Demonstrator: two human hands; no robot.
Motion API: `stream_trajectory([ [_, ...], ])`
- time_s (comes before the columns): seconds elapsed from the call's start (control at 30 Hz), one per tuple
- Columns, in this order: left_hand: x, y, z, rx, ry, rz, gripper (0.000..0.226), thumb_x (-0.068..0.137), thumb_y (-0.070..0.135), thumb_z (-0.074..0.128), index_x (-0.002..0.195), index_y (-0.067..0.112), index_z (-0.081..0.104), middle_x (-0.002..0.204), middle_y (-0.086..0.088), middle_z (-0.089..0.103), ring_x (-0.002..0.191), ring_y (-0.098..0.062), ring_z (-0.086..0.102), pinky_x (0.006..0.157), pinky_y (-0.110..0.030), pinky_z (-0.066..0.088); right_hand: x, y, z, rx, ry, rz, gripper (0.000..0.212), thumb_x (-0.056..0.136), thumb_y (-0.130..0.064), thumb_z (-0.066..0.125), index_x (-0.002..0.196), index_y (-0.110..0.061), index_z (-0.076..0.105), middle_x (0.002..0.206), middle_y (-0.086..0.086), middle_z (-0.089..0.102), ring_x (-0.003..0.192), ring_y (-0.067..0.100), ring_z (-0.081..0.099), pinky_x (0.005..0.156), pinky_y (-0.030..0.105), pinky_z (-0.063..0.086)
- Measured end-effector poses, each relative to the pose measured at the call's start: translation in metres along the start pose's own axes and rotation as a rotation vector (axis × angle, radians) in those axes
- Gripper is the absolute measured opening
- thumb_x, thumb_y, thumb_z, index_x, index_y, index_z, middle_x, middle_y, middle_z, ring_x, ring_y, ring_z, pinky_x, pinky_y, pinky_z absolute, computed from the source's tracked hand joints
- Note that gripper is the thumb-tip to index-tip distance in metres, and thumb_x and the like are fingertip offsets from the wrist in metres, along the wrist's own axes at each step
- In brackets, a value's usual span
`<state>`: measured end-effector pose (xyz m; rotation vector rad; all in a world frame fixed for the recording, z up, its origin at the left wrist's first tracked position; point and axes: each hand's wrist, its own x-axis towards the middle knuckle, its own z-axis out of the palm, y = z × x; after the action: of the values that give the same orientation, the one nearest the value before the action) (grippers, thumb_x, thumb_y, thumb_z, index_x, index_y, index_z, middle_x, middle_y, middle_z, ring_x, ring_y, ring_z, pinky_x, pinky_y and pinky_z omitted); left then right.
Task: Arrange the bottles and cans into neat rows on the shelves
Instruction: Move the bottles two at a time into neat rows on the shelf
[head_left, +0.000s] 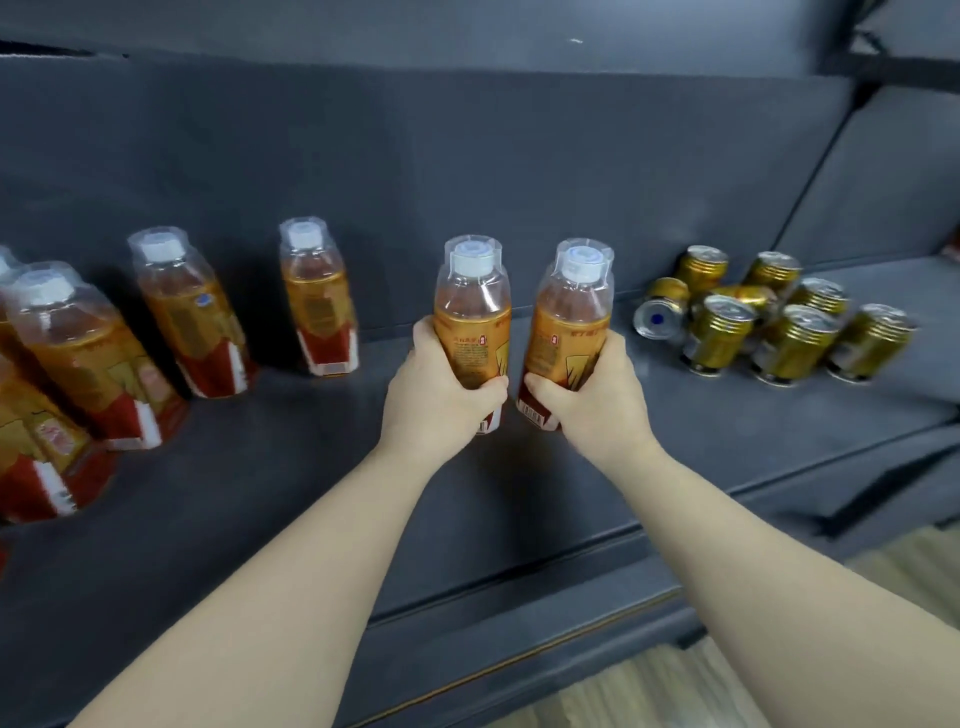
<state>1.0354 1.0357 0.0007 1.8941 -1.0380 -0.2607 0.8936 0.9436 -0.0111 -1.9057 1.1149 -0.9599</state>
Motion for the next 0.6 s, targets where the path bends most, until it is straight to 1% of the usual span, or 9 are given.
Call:
stream_trajectory([
  [0.1, -0.003, 0.029, 0.032, -0.018, -0.08, 0.04, 0.074, 0.078, 0.042, 0.08, 0.133, 0.027, 0.033, 0.115, 0.008, 0.057, 0.106, -0.017, 0.06, 0.087, -0.033, 0.053, -0.006, 0.015, -0.042, -0.019, 0.086, 0.04, 0.065, 0.078, -0.041, 0.081, 0.127, -0.029, 0.04, 0.122, -0.008, 0.058, 0.108, 0.012, 0.058, 0.083, 0.026, 0.051],
  [0.17, -0.008, 0.049, 0.055, -0.018, -0.136, 0.073, 0.071, 0.077, 0.042, 0.079, 0.13, 0.029, 0.034, 0.114, 0.007, 0.058, 0.103, -0.017, 0.06, 0.086, -0.037, 0.055, -0.013, 0.024, -0.072, -0.022, 0.131, 0.081, 0.062, 0.079, -0.039, 0.082, 0.124, -0.032, 0.038, 0.119, -0.01, 0.058, 0.106, 0.011, 0.057, 0.085, 0.028, 0.052],
  [0.23, -0.015, 0.07, 0.079, -0.008, -0.201, 0.106, 0.069, 0.077, 0.044, 0.079, 0.126, 0.03, 0.033, 0.113, 0.007, 0.058, 0.102, -0.019, 0.06, 0.086, -0.04, 0.056, -0.02, 0.035, -0.102, -0.015, 0.168, 0.116, 0.062, 0.079, -0.038, 0.082, 0.121, -0.036, 0.037, 0.115, -0.013, 0.058, 0.105, 0.011, 0.058, 0.086, 0.031, 0.054],
  [0.3, -0.023, 0.091, 0.103, -0.014, -0.257, 0.131, 0.067, 0.077, 0.045, 0.078, 0.124, 0.031, 0.033, 0.114, 0.006, 0.058, 0.103, -0.02, 0.061, 0.087, -0.043, 0.057, -0.028, 0.047, -0.133, -0.017, 0.205, 0.157, 0.061, 0.078, -0.039, 0.081, 0.12, -0.037, 0.037, 0.112, -0.014, 0.059, 0.103, 0.011, 0.059, 0.085, 0.032, 0.054],
  [0.37, -0.035, 0.112, 0.127, -0.029, -0.303, 0.166, 0.066, 0.078, 0.044, 0.078, 0.124, 0.032, 0.032, 0.111, 0.008, 0.057, 0.102, -0.02, 0.061, 0.086, -0.041, 0.057, -0.038, 0.06, -0.164, -0.033, 0.254, 0.196, 0.061, 0.079, -0.039, 0.08, 0.123, -0.035, 0.038, 0.112, -0.013, 0.059, 0.101, 0.012, 0.059, 0.082, 0.03, 0.053],
  [0.47, -0.054, 0.142, 0.164, -0.055, -0.367, 0.223, 0.072, 0.077, 0.041, 0.079, 0.132, 0.032, 0.032, 0.112, 0.009, 0.056, 0.103, -0.019, 0.06, 0.084, -0.037, 0.056, -0.053, 0.081, -0.209, -0.065, 0.332, 0.241, 0.059, 0.078, -0.04, 0.08, 0.12, -0.034, 0.039, 0.106, -0.013, 0.06, 0.097, 0.011, 0.06, 0.075, 0.027, 0.051],
  [0.53, -0.068, 0.162, 0.188, -0.06, -0.411, 0.256, 0.072, 0.077, 0.043, 0.079, 0.131, 0.034, 0.032, 0.114, 0.011, 0.056, 0.105, -0.019, 0.06, 0.085, -0.036, 0.055, -0.064, 0.097, -0.238, -0.086, 0.377, 0.266, 0.058, 0.077, -0.041, 0.08, 0.117, -0.034, 0.039, 0.103, -0.015, 0.059, 0.095, 0.011, 0.06, 0.074, 0.028, 0.05],
  [0.6, -0.083, 0.181, 0.212, -0.07, -0.46, 0.289, 0.072, 0.076, 0.044, 0.079, 0.13, 0.035, 0.033, 0.114, 0.011, 0.057, 0.106, -0.019, 0.06, 0.086, -0.037, 0.054, -0.074, 0.114, -0.266, -0.108, 0.418, 0.302, 0.058, 0.077, -0.04, 0.08, 0.119, -0.031, 0.041, 0.104, -0.012, 0.061, 0.095, 0.013, 0.06, 0.074, 0.03, 0.049],
])
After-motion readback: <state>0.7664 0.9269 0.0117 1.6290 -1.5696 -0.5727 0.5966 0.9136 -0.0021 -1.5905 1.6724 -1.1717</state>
